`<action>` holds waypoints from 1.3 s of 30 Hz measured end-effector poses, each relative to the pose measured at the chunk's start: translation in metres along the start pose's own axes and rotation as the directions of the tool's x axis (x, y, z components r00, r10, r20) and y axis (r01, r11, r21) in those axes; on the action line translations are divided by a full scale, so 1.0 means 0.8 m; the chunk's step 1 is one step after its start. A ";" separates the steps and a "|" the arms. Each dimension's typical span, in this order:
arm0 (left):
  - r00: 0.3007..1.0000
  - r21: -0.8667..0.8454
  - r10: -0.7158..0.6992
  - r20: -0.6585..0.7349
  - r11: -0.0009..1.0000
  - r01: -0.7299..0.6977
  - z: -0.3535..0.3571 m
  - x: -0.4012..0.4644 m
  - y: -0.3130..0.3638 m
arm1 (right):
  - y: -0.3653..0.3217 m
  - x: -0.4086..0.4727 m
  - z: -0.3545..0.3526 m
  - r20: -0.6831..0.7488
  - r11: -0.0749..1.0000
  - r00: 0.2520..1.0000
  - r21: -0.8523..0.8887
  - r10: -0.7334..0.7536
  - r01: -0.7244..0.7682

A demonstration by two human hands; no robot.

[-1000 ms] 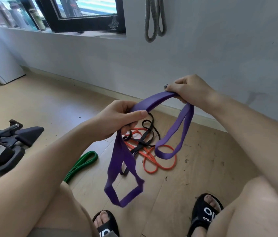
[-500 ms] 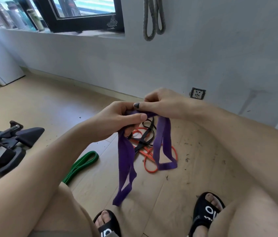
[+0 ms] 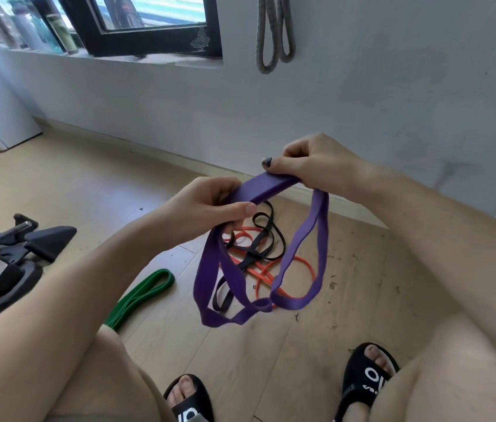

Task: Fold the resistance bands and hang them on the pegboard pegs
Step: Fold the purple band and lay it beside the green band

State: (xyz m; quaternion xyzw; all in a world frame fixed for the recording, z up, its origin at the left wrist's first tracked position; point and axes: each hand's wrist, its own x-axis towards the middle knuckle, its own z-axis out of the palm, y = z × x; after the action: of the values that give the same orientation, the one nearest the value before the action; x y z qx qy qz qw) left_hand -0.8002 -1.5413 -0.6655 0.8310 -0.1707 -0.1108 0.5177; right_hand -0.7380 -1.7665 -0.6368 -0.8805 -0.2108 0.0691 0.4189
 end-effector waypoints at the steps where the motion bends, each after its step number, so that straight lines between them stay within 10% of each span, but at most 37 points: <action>1: 1.000 -0.013 -0.001 0.006 1.000 0.001 0.000 -0.001 0.000 | 0.001 0.000 0.000 0.001 1.000 1.000 -0.014 0.009 -0.008; 19: 0.992 0.007 -0.109 0.066 0.994 0.109 0.008 0.003 0.003 | 0.035 0.003 -0.038 -0.087 0.938 0.994 0.343 0.071 -0.037; 25: 0.998 -0.002 -0.045 0.053 0.999 0.045 0.010 0.002 0.000 | 0.048 0.004 -0.034 -0.091 0.980 0.991 0.181 0.102 -0.084; 39: 0.999 -0.174 0.000 0.041 0.985 0.007 0.014 0.004 0.010 | 0.017 0.000 0.006 0.359 0.972 0.919 0.099 0.163 -0.211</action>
State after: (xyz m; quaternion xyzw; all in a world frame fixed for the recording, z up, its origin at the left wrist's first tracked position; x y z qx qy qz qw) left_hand -0.8029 -1.5551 -0.6634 0.7804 -0.1696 -0.1432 0.5845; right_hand -0.7350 -1.7707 -0.6501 -0.8399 -0.1913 0.2776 0.4254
